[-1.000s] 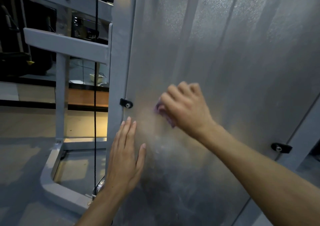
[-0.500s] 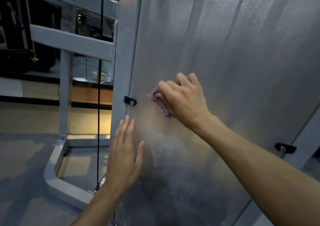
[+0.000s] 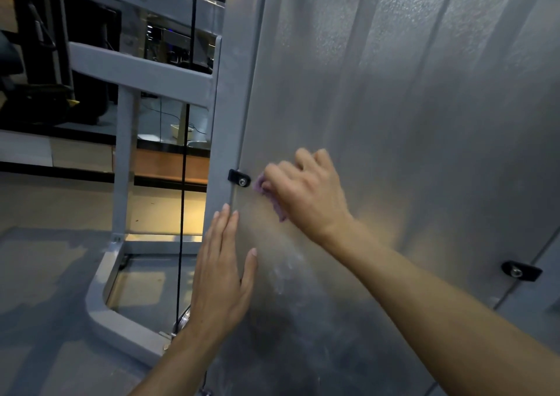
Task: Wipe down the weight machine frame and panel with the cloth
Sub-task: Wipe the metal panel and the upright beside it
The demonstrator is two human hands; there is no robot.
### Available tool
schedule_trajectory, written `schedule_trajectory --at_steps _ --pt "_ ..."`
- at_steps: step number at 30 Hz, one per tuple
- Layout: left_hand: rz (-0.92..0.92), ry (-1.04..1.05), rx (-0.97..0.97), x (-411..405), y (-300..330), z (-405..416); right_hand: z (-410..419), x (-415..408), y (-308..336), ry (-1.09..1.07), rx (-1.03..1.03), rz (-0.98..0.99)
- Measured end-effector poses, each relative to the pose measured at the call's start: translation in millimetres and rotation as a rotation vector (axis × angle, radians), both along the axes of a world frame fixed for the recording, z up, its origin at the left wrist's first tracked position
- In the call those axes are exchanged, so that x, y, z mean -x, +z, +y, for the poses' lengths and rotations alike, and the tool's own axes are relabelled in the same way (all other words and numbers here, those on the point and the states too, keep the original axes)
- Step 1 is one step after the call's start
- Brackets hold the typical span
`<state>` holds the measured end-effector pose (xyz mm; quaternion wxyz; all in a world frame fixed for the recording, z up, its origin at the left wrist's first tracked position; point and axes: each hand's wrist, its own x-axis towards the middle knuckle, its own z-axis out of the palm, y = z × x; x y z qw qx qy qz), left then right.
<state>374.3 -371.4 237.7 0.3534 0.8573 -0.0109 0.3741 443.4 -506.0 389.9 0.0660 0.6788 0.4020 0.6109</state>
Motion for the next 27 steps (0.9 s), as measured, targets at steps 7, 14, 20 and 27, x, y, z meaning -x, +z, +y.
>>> schedule_trajectory --at_steps 7,14,20,27 --pt "0.000 0.028 0.028 1.2 -0.1 9.3 0.0 -5.8 0.9 -0.048 0.183 0.028" --pt "0.008 0.025 0.089 1.9 -1.0 13.1 9.5 -0.5 -38.2 -0.010 0.190 0.097" --pt "-0.004 0.024 0.096 0.8 -1.8 11.8 30.2 -4.5 -17.5 0.002 0.255 0.074" --pt "0.004 0.035 0.117 -1.4 -3.5 11.1 33.3 -5.7 -57.3 -0.027 0.360 0.123"
